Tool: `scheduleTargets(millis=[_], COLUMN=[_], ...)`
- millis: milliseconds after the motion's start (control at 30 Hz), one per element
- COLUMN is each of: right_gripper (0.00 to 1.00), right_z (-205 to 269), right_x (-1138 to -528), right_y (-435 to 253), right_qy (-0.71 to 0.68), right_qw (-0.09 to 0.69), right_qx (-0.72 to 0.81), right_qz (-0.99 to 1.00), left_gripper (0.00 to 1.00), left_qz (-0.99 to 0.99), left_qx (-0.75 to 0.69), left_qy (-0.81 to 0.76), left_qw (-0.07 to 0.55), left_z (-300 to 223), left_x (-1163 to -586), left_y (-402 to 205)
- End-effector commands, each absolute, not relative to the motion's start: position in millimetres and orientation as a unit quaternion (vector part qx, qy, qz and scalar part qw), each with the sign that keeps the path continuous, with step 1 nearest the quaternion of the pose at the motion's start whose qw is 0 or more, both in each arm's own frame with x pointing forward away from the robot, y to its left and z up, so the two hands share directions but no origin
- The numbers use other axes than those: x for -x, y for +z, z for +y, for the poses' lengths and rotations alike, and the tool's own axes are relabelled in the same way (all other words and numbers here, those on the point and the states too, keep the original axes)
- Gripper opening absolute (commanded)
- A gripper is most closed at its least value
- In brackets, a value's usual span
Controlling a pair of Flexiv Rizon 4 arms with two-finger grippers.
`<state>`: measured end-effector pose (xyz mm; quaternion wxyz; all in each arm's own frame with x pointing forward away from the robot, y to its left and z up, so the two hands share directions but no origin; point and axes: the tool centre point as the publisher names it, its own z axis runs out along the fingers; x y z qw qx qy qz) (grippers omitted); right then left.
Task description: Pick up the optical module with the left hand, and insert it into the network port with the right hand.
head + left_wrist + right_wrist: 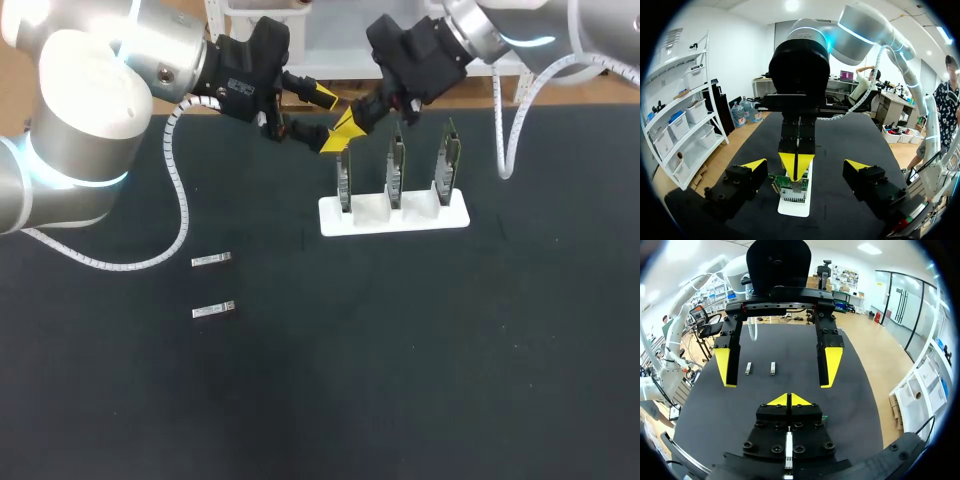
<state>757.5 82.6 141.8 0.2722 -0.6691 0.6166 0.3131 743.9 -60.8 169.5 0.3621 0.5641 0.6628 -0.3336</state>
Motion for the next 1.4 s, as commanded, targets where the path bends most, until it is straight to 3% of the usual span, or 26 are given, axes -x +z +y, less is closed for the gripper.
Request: scheduleTargets(millis=[33, 367, 1000, 1400], right_gripper=[0.00, 0.00, 0.00, 0.00], right_z=[81.5, 73.9, 5.8, -0.2], right_x=[-757.6, -753.8, -752.4, -750.9], right_y=[140.0, 162.9, 172.8, 156.3], right_qy=[0.317, 0.322, 0.318, 0.323], right_qw=[0.279, 0.308, 0.320, 0.304], right_qx=[0.668, 0.659, 0.639, 0.645], right_qz=[0.613, 0.606, 0.623, 0.623], left_gripper=[1.00, 1.00, 1.00, 1.00], left_qz=[0.664, 0.664, 0.664, 0.664], left_qx=[-0.565, -0.565, -0.565, -0.565], left_qy=[-0.332, -0.332, -0.332, -0.332], left_qw=[0.360, 0.360, 0.360, 0.360], left_z=[-61.9, -61.9, -61.9, -61.9], left_x=[-745.1, -745.1, -745.1, -745.1], left_y=[170.3, 170.3, 170.3, 170.3])
